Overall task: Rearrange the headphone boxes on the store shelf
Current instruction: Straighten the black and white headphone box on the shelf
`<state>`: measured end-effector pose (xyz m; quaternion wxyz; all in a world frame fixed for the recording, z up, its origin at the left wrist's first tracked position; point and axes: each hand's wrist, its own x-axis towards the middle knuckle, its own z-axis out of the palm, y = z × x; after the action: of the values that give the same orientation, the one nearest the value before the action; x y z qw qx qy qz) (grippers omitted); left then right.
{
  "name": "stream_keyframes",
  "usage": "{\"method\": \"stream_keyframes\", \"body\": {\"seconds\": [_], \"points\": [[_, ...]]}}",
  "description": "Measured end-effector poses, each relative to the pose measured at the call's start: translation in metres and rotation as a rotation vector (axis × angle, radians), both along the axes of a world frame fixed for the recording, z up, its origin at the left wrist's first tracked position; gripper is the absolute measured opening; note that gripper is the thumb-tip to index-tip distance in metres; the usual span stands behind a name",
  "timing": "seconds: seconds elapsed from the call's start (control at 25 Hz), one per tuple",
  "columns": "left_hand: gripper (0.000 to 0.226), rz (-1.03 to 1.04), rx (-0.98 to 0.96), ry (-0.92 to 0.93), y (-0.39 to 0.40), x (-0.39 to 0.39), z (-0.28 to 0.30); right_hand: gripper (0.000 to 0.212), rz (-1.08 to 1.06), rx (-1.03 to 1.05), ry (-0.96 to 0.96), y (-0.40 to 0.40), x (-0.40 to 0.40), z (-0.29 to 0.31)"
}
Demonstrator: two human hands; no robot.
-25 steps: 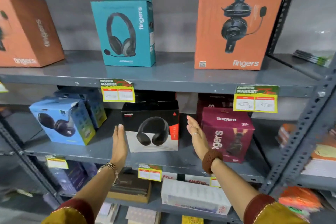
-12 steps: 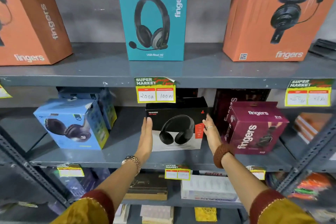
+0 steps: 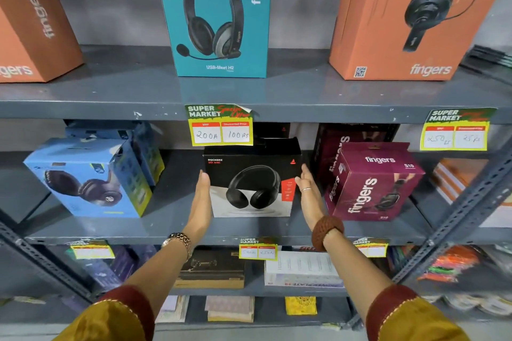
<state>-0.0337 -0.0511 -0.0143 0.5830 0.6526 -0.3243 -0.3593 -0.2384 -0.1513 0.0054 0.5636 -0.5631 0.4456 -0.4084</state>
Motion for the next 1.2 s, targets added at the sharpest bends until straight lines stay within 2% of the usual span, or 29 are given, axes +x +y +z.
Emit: {"method": "stream_keyframes", "body": {"seconds": [0.12, 0.28, 0.48, 0.6, 0.72, 0.8, 0.88, 0.96, 1.08, 1.2], "points": [[0.103, 0.062, 0.045, 0.002, 0.014, 0.016, -0.016, 0.051, -0.121, -0.250, -0.038, 0.021, 0.004, 0.001], [0.069, 0.321, -0.057, 0.038, 0.045, 0.065, -0.036, 0.050, -0.124, -0.449, -0.060, 0.054, 0.040, 0.004], [0.066, 0.552, -0.072, -0.071, 0.096, 0.168, -0.033, 0.047, 0.001, -0.494, -0.037, 0.102, 0.129, -0.003], [0.069, 0.638, -0.049, -0.078, 0.120, 0.231, -0.013, 0.041, 0.106, -0.368, -0.035, 0.119, 0.195, -0.009], [0.070, 0.597, -0.046, -0.035, 0.136, 0.289, 0.007, 0.042, 0.187, -0.062, -0.100, 0.134, 0.267, -0.015], [0.070, 0.458, -0.056, 0.033, 0.141, 0.317, 0.020, 0.047, 0.210, 0.092, -0.118, 0.141, 0.309, -0.018], [0.069, 0.291, -0.069, 0.147, 0.144, 0.329, 0.032, 0.050, 0.213, 0.164, -0.089, 0.140, 0.339, -0.019], [0.075, 0.170, -0.046, 0.185, 0.145, 0.333, 0.034, 0.052, 0.200, 0.233, -0.082, 0.137, 0.359, -0.019], [0.079, 0.106, -0.036, 0.222, 0.149, 0.335, 0.032, 0.052, 0.156, 0.237, -0.080, 0.138, 0.378, -0.017], [0.072, 0.095, -0.038, 0.215, 0.156, 0.334, 0.036, 0.052, 0.116, 0.218, -0.112, 0.137, 0.381, -0.017]]}}
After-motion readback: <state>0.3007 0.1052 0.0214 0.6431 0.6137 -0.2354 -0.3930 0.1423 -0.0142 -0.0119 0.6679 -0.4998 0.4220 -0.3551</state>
